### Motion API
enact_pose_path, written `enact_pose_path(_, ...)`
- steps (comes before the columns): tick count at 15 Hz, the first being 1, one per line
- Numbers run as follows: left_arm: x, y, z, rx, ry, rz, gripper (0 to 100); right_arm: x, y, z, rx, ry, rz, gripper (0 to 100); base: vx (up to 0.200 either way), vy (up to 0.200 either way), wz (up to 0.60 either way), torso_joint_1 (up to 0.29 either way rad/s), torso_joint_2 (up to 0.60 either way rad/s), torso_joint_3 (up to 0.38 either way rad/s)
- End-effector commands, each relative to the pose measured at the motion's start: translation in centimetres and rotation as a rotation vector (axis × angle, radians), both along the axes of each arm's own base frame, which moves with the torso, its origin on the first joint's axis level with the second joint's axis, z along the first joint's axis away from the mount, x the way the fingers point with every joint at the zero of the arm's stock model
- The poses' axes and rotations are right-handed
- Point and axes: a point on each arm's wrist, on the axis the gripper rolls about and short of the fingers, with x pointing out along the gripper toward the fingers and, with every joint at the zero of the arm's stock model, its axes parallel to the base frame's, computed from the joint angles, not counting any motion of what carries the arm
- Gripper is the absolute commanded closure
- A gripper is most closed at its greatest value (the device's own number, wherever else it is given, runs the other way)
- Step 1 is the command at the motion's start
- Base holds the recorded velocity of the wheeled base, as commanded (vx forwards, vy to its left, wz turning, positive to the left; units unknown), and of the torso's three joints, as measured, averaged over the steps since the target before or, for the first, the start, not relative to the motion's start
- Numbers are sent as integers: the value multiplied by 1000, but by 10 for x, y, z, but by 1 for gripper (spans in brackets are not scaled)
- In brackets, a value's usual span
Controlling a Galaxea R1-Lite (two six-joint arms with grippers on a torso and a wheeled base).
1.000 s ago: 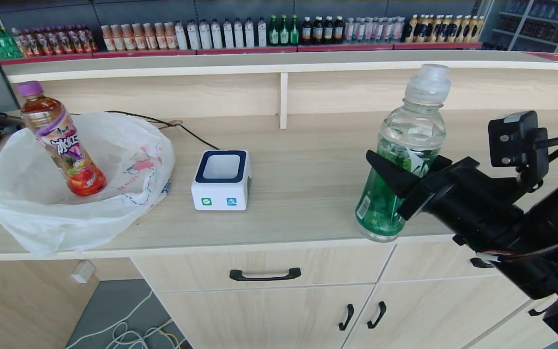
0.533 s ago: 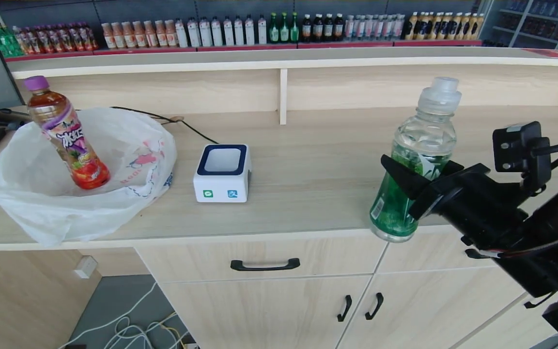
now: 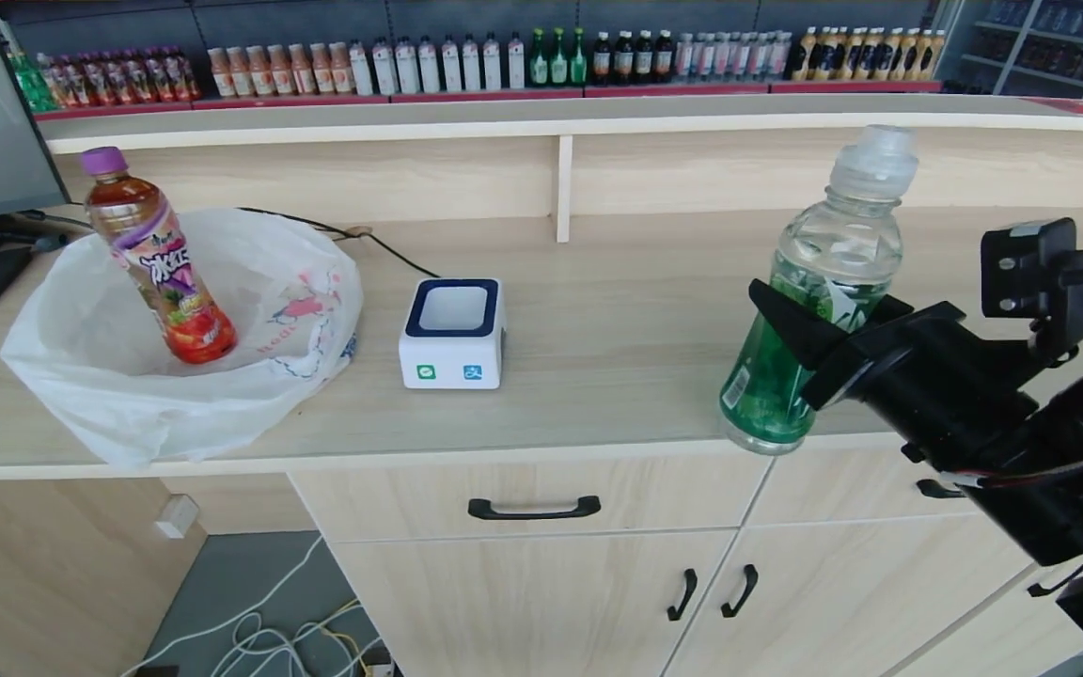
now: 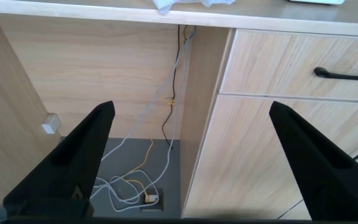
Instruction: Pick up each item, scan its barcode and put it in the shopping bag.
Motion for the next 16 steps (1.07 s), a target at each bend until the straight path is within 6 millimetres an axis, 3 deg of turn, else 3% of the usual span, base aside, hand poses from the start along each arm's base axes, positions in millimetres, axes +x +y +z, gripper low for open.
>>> enact_pose_path(1,0,0,0,-1,-1,0,0,0,0,2,6,-13,-1,100,0,200,0,27,12,-7)
enact_pose_path(14,0,0,0,-7,-1,2,0,-1,-2,5,24,-43,-8,100,0,200,0,3,5,2)
enact_pose_path(16,0,0,0,-4,1,0,0,-1,-8,7,25,-53,-27,100,0,0,0,0,0,0)
